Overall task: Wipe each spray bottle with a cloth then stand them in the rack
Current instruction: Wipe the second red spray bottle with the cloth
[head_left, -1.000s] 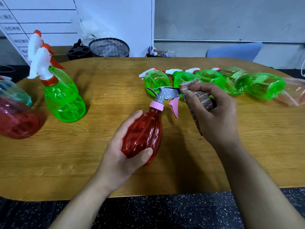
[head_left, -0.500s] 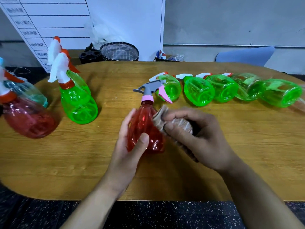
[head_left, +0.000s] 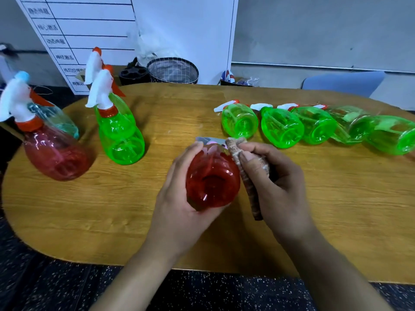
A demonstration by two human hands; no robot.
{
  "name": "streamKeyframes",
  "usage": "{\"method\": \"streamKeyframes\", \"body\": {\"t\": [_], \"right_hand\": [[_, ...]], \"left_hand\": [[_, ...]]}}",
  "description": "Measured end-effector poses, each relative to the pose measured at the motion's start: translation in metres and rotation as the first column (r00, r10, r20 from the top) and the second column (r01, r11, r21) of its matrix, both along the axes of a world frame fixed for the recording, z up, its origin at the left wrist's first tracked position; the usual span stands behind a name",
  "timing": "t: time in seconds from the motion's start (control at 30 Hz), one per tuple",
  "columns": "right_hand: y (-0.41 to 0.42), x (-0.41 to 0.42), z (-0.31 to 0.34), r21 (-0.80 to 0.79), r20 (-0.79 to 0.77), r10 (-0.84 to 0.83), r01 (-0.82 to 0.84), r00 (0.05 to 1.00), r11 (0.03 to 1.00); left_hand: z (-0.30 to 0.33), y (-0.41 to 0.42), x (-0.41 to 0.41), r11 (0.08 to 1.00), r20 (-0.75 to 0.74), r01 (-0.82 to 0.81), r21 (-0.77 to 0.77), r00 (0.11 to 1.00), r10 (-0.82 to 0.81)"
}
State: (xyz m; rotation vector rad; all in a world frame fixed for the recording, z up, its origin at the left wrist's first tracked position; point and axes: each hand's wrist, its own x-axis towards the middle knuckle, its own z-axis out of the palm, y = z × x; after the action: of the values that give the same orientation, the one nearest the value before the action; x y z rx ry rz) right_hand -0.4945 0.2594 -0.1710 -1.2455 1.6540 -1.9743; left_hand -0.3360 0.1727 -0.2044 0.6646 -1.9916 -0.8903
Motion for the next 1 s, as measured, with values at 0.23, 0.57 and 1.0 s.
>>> {"method": "streamKeyframes", "body": {"t": [0.23,0.57,1.0], "right_hand": [[0.022,0.012,0.005,-0.097,-0.542,-0.264,0.252,0.798,0.963],[0.013,0.032,0.002,-0.122,-0.642,-0.248,0.224,0.725,0.967],[0.022,0.012,0.0,-0.09,-0.635,-0.296,0.313,0.713,0.946]], "left_hand": [[0.013,0.002,-0.002,0.981,-0.008,-0.183,-0.063,0.983,0.182],[0.018,0.009,-0.008,0.977,0.012,-0.19,-0.099,0.981,0.193],[0.016,0.005,-0.002,0.971,0.074,-0.196,-0.134,0.976,0.207]]}}
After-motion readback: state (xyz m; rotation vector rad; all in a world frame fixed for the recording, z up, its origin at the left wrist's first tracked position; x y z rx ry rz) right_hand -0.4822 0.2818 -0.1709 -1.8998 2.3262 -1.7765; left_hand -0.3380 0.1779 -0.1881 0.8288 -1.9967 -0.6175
